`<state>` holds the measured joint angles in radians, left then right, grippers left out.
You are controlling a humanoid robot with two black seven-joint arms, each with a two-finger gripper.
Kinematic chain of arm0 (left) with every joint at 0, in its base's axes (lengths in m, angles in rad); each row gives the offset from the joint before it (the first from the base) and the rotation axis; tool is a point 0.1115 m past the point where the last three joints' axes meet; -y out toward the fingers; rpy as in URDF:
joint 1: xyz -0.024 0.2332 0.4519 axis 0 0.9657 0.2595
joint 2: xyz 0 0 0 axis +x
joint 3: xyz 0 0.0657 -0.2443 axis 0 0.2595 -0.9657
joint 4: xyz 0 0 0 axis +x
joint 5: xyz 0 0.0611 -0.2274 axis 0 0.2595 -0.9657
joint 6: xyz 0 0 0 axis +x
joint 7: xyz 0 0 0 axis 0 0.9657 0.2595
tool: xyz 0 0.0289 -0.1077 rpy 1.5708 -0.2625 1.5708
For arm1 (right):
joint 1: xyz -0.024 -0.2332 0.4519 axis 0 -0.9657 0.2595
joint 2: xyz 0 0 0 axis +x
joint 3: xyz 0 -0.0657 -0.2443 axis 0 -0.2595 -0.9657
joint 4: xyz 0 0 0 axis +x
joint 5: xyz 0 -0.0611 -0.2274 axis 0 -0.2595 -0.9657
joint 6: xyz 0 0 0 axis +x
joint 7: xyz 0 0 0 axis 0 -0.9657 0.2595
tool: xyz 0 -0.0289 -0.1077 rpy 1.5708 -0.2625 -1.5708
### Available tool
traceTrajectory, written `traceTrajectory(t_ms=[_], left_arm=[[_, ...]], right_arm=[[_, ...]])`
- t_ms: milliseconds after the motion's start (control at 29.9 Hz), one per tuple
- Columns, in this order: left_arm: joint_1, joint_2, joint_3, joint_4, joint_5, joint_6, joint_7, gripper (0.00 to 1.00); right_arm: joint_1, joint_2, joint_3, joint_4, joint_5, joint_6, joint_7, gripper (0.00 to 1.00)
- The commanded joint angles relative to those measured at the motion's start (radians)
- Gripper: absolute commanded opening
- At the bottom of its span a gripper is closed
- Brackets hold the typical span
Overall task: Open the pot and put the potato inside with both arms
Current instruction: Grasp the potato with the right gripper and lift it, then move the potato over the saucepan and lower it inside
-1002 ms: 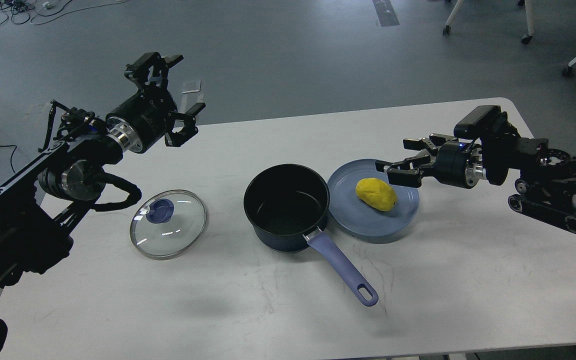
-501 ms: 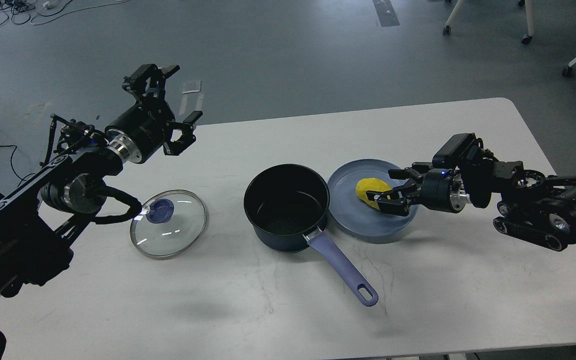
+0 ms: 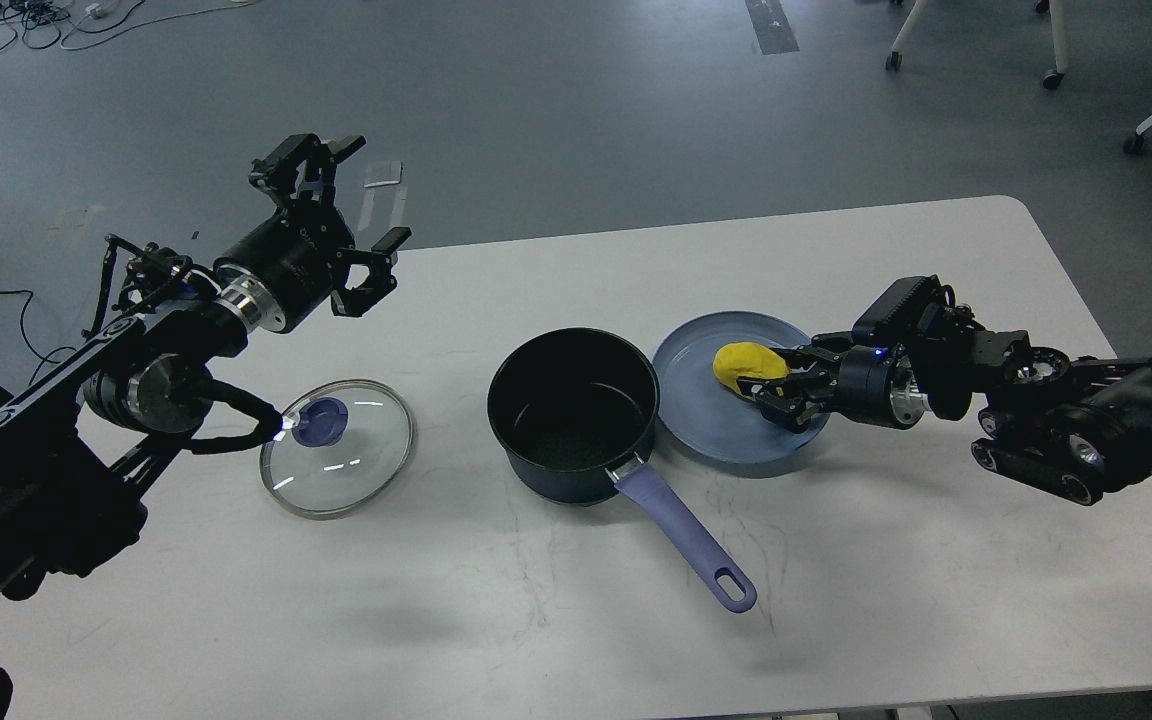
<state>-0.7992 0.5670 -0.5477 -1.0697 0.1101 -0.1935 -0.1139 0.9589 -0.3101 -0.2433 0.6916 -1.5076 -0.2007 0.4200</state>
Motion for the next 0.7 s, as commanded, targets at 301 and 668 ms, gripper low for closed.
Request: traceTrajectory(t_ms=[301, 668], left_arm=[[0.000, 0.005, 0.002, -0.001, 0.006, -0.006, 0.000, 0.99], [0.000, 0.002, 0.005, -0.001, 0.006, -0.004, 0.000, 0.99]], right_arm=[[0.216, 0.020, 0.041, 0.209, 0.061, -0.078, 0.008, 0.19], [0.276, 0.068, 0.033, 0.273, 0.058, -0.101, 0.059, 0.19]])
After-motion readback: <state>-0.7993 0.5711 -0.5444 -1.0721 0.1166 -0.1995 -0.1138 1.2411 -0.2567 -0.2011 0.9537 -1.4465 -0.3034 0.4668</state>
